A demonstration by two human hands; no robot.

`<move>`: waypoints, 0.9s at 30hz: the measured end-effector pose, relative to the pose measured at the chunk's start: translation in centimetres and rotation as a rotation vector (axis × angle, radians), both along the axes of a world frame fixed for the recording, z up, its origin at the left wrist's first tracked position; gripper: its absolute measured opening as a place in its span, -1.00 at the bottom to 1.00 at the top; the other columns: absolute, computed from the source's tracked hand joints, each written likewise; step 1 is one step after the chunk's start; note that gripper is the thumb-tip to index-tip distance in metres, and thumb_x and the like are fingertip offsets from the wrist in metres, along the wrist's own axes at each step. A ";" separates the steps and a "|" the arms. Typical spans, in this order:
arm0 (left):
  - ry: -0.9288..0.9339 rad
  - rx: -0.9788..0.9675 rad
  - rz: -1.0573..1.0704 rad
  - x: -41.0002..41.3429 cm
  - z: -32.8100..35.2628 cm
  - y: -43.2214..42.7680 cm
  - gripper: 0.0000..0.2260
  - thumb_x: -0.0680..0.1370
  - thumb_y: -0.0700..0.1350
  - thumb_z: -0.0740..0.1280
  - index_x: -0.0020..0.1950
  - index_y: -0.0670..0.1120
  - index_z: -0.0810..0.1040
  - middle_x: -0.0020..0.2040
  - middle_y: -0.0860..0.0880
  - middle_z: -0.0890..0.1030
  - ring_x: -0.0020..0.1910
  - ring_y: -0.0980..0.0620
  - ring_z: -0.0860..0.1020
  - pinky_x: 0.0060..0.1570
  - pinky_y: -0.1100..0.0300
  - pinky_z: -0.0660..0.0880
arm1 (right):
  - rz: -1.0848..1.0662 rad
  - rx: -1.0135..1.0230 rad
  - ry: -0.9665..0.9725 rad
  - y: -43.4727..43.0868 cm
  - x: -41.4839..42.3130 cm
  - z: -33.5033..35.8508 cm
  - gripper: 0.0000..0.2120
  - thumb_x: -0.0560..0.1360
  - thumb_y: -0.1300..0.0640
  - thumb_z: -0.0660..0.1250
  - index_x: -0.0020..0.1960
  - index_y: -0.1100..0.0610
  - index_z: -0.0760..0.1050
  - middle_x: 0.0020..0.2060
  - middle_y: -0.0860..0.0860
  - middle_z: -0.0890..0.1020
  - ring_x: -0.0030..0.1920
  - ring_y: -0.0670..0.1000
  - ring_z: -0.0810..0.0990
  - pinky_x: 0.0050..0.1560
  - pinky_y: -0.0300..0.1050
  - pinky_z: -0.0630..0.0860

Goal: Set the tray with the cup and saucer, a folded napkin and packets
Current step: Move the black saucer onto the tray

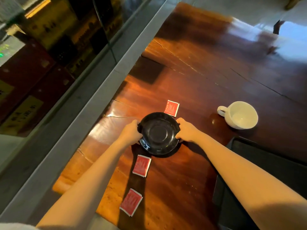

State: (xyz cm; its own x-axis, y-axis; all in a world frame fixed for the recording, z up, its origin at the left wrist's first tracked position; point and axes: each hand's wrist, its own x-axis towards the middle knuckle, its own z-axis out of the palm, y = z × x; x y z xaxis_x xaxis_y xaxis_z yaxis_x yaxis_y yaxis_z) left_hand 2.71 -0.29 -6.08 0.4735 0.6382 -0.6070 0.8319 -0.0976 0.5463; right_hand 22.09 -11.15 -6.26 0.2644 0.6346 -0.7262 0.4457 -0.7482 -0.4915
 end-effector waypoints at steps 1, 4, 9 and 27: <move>-0.009 -0.018 0.032 0.0 -0.1 0.0 -0.73 0.42 -0.25 0.36 0.10 -0.15 0.43 -0.07 -0.13 0.59 -0.08 -0.13 0.58 -0.07 -0.11 0.58 | -0.036 0.005 0.006 -0.1 0.1 0.0 -0.54 0.37 0.41 0.31 0.20 0.15 0.29 0.00 0.20 0.53 -0.04 0.18 0.60 -0.08 0.12 0.62; -0.047 -0.068 0.107 0.1 0.0 -0.3 -0.71 0.40 -0.31 0.38 0.07 -0.11 0.45 -0.04 -0.15 0.59 -0.05 -0.14 0.59 -0.07 -0.09 0.60 | -0.130 0.019 0.033 -0.9 0.1 0.2 -0.52 0.38 0.45 0.30 0.23 0.15 0.33 -0.03 0.16 0.53 -0.07 0.18 0.62 -0.08 0.10 0.62; -0.114 -0.129 0.153 1.9 2.1 -2.0 -0.70 0.42 -0.35 0.37 0.07 -0.09 0.45 -0.09 -0.10 0.55 -0.17 -0.07 0.61 -0.30 0.09 0.63 | -0.198 0.079 0.017 -3.7 1.2 1.6 -0.47 0.37 0.46 0.32 0.29 0.17 0.36 -0.02 0.13 0.54 -0.02 0.18 0.60 -0.03 0.10 0.61; -0.421 -0.344 0.115 17.6 8.7 -20.3 -0.58 0.38 -0.44 0.36 0.17 -0.10 0.50 0.06 -0.14 0.57 0.02 -0.13 0.59 -0.24 0.12 0.59 | -0.845 0.365 0.143 -28.0 13.3 9.9 -0.54 0.45 0.42 0.30 0.30 0.12 0.42 0.11 0.10 0.60 0.05 0.05 0.62 -0.02 -0.07 0.61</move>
State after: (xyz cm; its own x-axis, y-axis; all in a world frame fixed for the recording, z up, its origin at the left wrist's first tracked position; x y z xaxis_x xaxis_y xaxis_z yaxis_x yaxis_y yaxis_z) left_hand 20.28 -20.55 2.63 0.6593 0.4985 -0.5629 0.5297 0.2234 0.8182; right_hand 35.39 -39.12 3.68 0.6659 0.4676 -0.5813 -0.2597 -0.5851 -0.7683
